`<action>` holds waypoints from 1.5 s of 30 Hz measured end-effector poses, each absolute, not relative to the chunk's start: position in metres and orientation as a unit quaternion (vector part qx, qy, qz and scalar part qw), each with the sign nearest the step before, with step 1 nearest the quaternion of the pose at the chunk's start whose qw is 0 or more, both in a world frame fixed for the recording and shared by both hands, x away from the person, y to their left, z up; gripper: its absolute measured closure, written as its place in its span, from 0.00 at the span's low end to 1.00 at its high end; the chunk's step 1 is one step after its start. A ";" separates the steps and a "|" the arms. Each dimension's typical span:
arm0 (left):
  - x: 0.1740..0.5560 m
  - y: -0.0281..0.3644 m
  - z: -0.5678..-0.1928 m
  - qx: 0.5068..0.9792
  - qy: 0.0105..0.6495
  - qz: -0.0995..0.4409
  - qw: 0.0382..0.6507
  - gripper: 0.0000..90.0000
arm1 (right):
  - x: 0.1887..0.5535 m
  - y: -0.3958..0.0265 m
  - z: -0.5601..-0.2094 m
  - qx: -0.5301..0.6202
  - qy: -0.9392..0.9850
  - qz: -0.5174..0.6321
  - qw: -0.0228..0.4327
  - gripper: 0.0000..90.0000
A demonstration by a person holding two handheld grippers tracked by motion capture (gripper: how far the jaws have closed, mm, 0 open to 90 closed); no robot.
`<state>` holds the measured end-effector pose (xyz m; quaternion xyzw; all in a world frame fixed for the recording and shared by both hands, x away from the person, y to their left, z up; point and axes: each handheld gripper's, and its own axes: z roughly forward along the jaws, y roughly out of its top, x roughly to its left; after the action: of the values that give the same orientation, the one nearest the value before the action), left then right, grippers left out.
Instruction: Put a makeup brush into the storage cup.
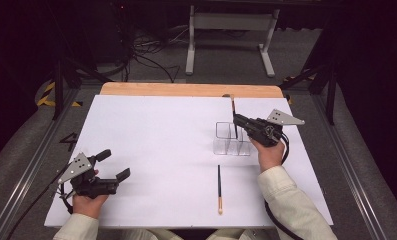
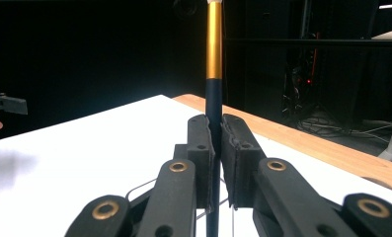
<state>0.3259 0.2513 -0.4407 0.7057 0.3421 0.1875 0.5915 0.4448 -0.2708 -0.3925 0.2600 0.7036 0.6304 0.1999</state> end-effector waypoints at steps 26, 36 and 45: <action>0.327 0.252 -0.441 0.707 0.342 0.188 0.590 0.01 | 0.442 -0.272 -0.409 0.272 0.715 0.615 0.191 0.92; 0.326 0.252 -0.441 0.707 0.342 0.188 0.590 0.01 | 0.442 -0.273 -0.411 0.274 0.717 0.612 0.190 0.92; 0.326 0.252 -0.441 0.707 0.342 0.188 0.590 0.01 | 0.442 -0.278 -0.409 0.270 0.699 0.637 0.182 0.73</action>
<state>0.3265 0.2524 -0.4408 0.7069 0.3420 0.1877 0.5900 0.4417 -0.2784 -0.4088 0.2700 0.6985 0.6371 0.1823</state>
